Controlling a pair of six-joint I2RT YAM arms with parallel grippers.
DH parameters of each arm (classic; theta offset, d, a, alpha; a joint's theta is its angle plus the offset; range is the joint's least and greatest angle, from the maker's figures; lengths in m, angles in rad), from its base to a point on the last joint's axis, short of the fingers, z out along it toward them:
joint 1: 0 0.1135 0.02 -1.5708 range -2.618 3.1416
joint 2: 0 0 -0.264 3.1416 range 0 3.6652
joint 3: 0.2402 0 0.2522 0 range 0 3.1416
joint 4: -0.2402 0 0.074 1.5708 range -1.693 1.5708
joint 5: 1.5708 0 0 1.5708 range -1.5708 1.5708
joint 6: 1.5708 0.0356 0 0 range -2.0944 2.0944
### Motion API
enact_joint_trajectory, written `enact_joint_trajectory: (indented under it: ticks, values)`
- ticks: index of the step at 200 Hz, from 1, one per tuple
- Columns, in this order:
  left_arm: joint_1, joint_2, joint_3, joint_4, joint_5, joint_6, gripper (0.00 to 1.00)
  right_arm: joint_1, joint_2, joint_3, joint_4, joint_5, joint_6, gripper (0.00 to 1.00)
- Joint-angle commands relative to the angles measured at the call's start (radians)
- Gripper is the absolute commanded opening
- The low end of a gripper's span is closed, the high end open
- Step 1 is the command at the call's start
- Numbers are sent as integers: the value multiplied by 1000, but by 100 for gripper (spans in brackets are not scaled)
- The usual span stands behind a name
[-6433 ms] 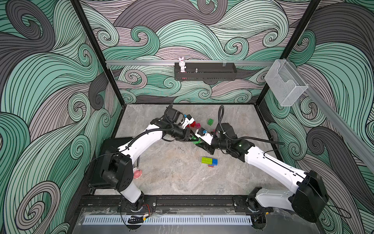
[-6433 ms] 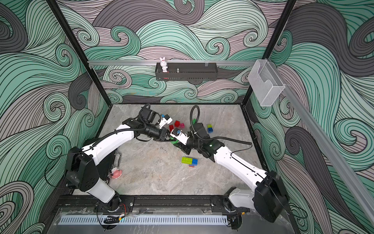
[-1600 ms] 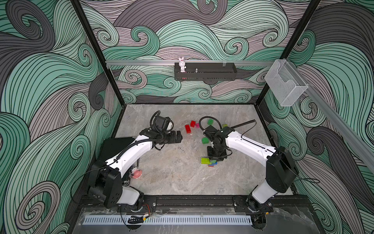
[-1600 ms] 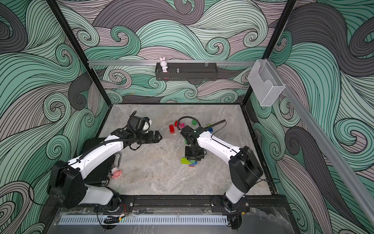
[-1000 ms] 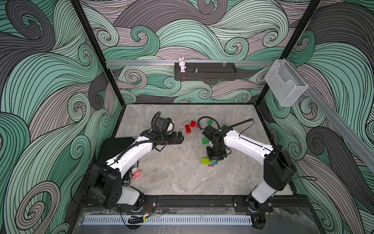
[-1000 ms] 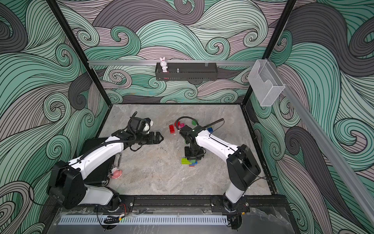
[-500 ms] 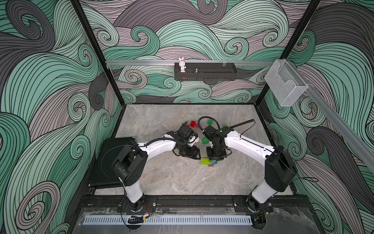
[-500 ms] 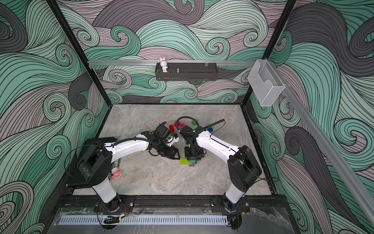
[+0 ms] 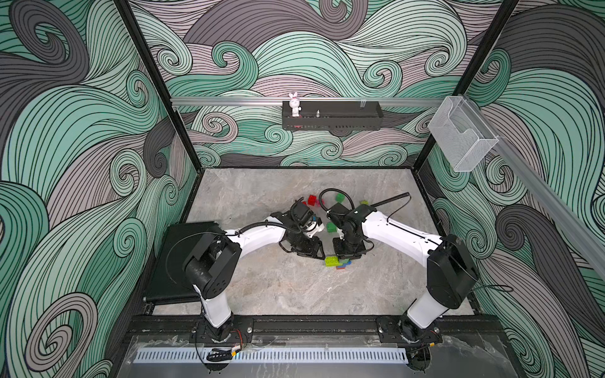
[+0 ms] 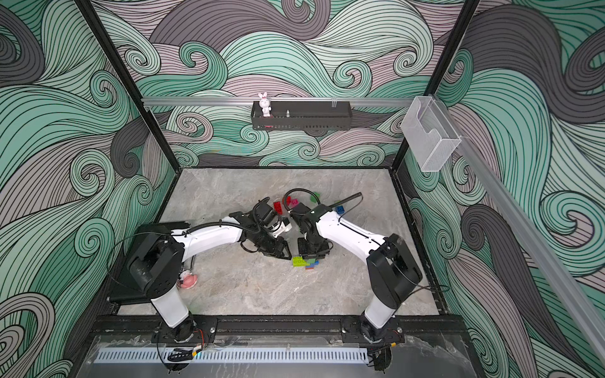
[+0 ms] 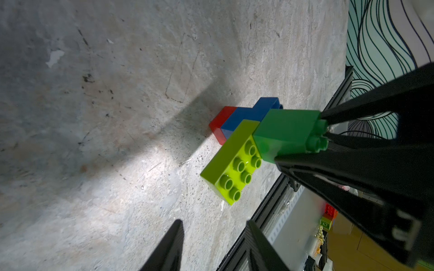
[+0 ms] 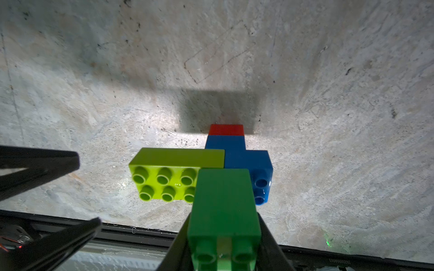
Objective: Assemble the number 4 with lego
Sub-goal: Assemble the lego brick with the lego brick.
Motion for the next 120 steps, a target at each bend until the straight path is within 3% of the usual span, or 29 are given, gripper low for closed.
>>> enact_joint_trajectory:
  ticks: [1,48,72,120]
  values:
    - [9,-33,26,-26,-31,12,48,12,132,-71,-108,142,-26,0]
    - [93,-134,-18,-22,-115,17,53,52,174,-51,-89,139,-4,0]
    - [171,-211,-66,-16,-194,-9,64,52,137,17,-69,91,30,0]
    - [250,-378,-129,-43,-520,-108,92,52,123,202,-71,49,97,0]
